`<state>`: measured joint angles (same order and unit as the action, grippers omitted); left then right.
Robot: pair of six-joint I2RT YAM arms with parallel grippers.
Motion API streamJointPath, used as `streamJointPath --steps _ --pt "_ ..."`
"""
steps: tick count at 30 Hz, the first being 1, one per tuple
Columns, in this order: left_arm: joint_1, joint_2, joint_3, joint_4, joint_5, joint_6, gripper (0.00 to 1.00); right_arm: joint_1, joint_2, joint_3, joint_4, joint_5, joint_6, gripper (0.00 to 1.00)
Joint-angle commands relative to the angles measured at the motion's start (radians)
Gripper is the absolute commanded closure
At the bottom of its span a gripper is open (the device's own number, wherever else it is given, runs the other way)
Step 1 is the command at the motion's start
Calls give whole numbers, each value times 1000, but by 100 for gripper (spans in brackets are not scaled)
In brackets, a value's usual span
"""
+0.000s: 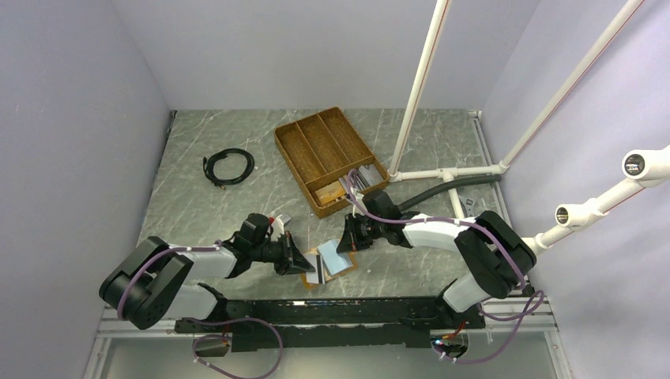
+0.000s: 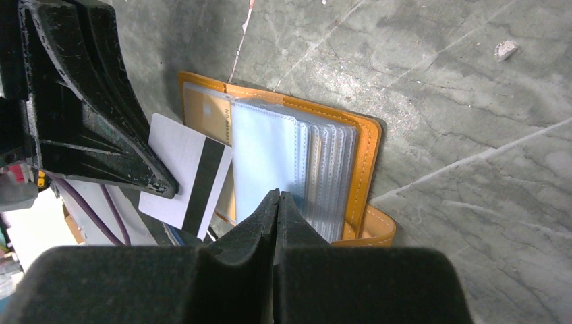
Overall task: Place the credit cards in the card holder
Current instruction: Insert the credit card into the card holder.
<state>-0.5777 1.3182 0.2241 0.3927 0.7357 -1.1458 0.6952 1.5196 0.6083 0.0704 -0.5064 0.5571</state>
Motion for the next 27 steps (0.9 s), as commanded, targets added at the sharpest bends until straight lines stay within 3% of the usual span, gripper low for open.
streamJointPath --steps 1,27 --pt "-4 7 3 34 -12 -7 100 -3 25 -31 -75 63 -44 100" --pt "-5 59 3 147 -35 -34 100 -2 33 -52 -27 36 -24 100"
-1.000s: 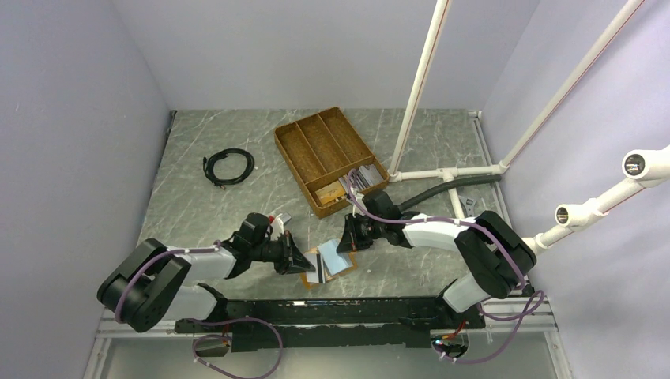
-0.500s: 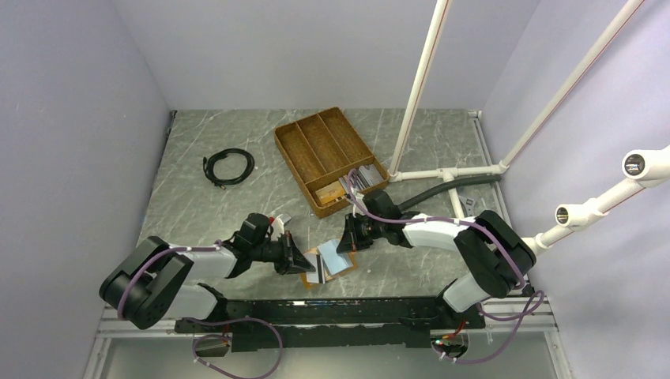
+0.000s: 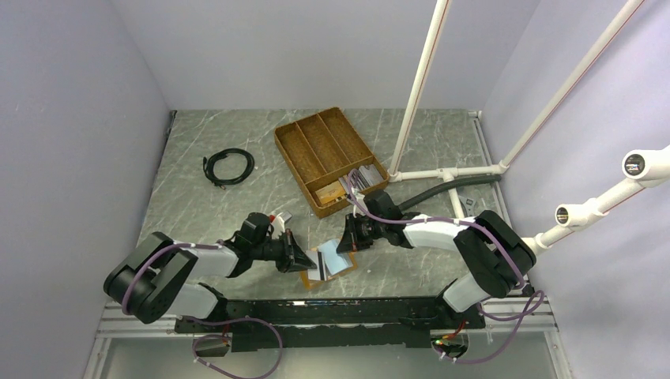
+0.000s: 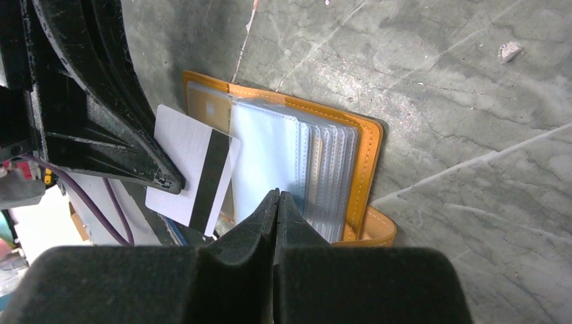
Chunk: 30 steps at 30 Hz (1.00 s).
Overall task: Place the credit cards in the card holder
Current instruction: Insert the credit card into the card holder.
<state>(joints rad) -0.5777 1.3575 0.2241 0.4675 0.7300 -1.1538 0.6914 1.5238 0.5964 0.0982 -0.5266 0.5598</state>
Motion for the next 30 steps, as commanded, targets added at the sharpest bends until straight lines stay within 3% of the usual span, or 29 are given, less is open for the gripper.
streamJointPath --steps 1,14,30 --pt "-5 28 0 83 -37 -37 100 2 29 -42 -53 54 -25 100" --pt "-25 162 -53 315 -123 -148 100 8 39 -54 -24 44 -12 100" --pt "-113 81 -87 263 -352 -232 100 14 31 -67 -11 39 -2 100"
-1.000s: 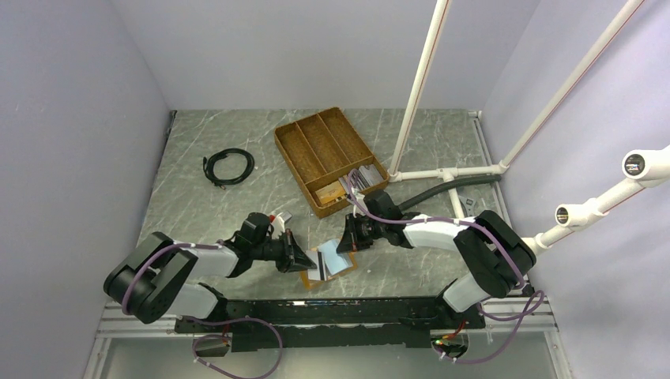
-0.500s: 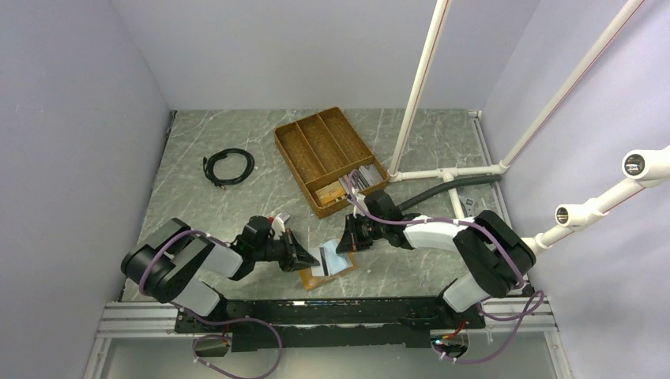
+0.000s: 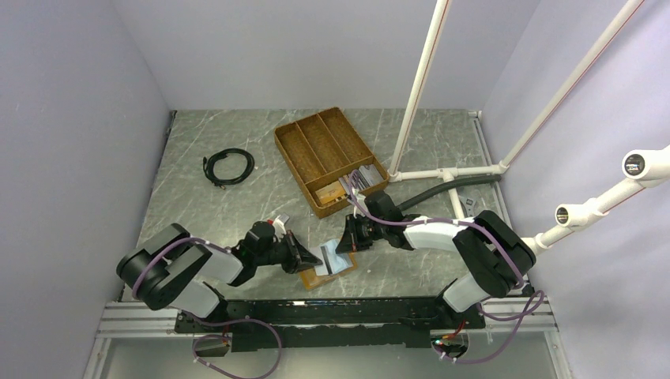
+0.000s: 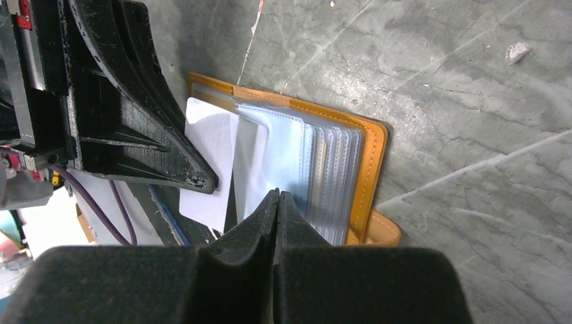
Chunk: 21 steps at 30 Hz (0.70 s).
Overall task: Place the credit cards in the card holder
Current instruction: Insert the credit card into the card holder.
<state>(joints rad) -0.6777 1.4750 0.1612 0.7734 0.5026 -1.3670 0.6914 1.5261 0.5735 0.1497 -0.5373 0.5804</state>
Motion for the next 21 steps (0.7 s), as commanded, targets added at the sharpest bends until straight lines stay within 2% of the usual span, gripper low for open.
streamJointPath --steps 1,6,14,21 --pt "-21 -46 -26 -55 -142 -22 100 14 27 -45 -61 50 -21 100" --pt "-66 -99 -40 -73 -237 -33 100 17 31 -56 -46 44 -12 100" --pt "-85 -160 -32 -159 -294 -16 100 19 30 -60 -38 42 -7 100" --pt "-112 -111 -38 -66 -325 -27 100 22 31 -60 -35 42 -4 100"
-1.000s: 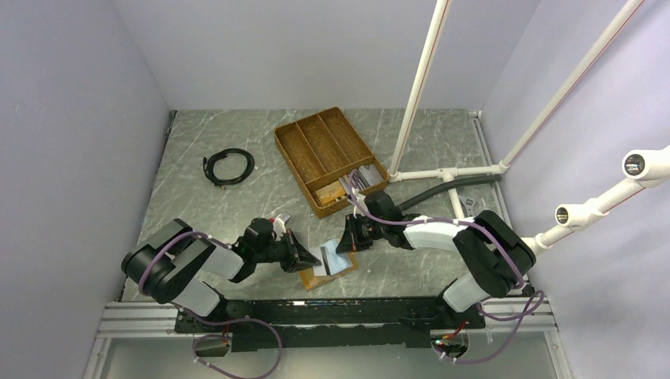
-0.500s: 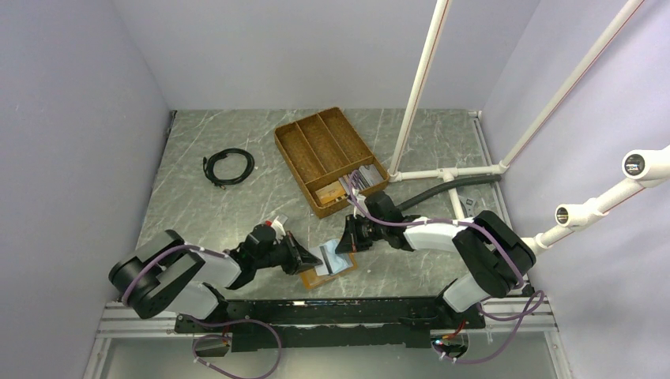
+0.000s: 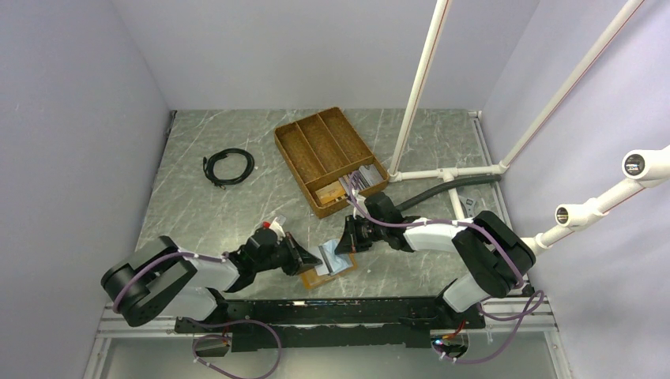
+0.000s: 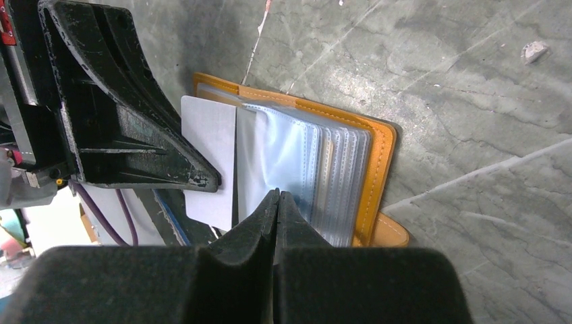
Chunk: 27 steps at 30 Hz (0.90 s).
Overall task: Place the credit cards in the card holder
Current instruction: Insert the credit card into the card holder.
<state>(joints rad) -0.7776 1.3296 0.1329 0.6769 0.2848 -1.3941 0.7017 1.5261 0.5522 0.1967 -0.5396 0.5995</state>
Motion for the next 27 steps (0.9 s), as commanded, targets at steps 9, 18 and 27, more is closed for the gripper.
streamJointPath --steps 9,18,27 --pt "-58 138 3 171 -138 -10 100 13 14 -38 -109 52 -30 100" --pt "-63 138 48 -56 -104 -84 75 13 -108 40 -346 173 -117 93" --pt "-62 44 121 -309 -99 -48 54 16 -86 41 -329 142 -127 80"
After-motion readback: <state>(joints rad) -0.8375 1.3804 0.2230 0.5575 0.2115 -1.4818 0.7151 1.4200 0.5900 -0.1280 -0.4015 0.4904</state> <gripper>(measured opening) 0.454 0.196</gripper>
